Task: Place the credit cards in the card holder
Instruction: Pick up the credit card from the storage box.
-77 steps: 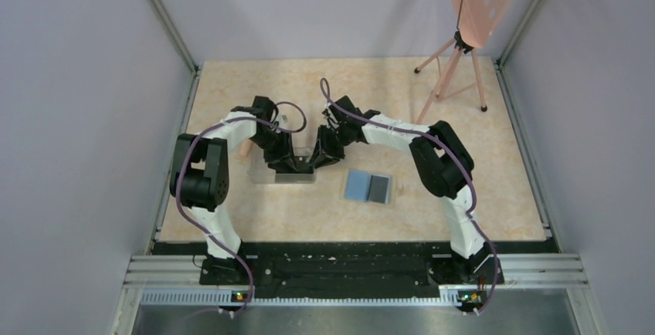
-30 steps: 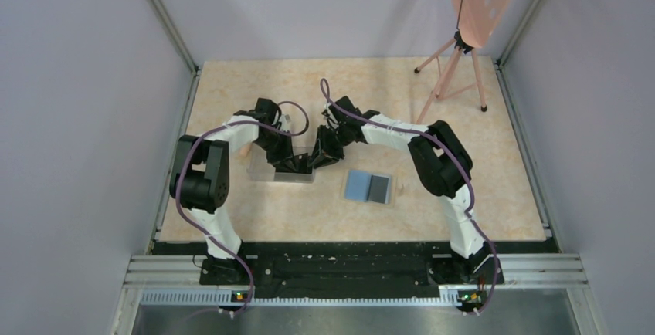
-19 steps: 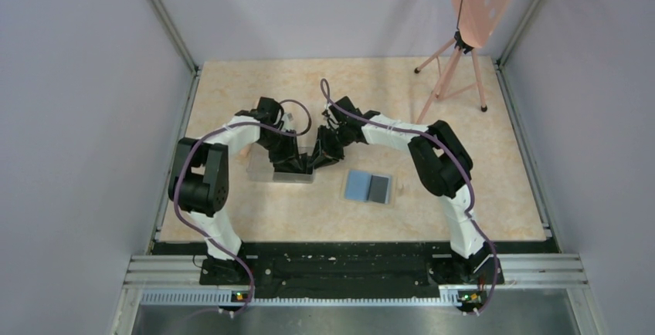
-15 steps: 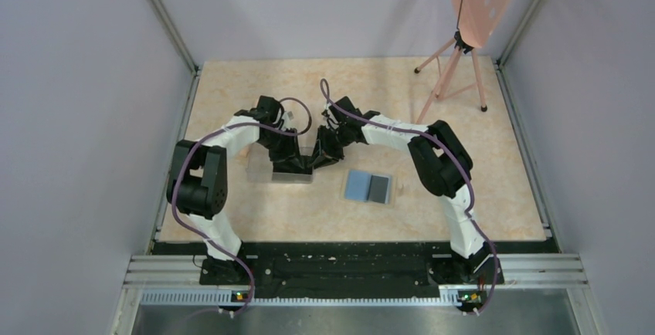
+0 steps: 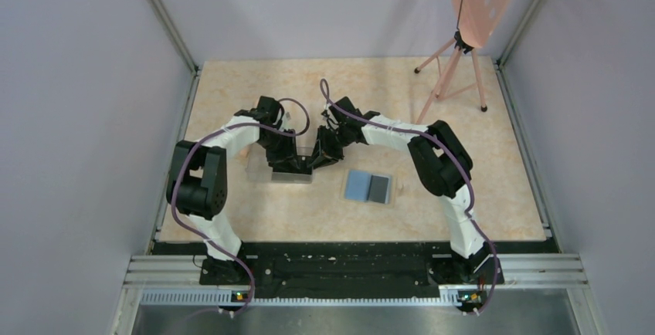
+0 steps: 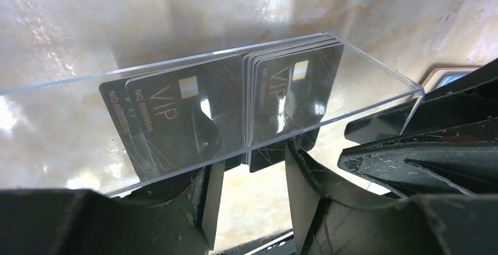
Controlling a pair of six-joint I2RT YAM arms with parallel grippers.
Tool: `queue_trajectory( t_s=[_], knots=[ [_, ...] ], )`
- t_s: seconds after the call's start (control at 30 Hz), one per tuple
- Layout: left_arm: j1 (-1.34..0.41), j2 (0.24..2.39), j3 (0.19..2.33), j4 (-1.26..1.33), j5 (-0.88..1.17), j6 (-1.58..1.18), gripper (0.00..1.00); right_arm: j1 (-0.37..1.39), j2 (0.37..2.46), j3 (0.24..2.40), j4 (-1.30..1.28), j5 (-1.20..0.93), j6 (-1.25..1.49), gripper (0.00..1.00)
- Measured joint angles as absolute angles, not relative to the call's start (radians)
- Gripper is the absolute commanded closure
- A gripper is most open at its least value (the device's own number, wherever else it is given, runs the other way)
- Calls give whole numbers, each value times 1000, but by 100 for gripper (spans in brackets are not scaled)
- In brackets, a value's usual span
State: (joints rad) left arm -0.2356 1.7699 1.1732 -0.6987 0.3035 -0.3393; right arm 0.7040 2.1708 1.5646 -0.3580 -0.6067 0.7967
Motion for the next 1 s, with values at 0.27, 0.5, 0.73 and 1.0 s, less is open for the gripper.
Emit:
queue_trajectory(
  t_s=[0.27, 0.5, 0.73, 1.0],
  knots=[
    [-231, 1770, 1173, -701, 310, -340, 52, 704, 2171, 1565, -364, -596, 777, 61],
    [-220, 1776, 1173, -686, 363, -341, 59, 704, 2169, 1565, -370, -589, 760, 77],
    [-220, 1794, 1168, -668, 393, -342, 66, 704, 2165, 1565, -378, -588, 761, 80],
    [-220, 1808, 1167, -662, 413, -342, 94, 704, 2165, 1567, -379, -588, 761, 79]
  ],
)
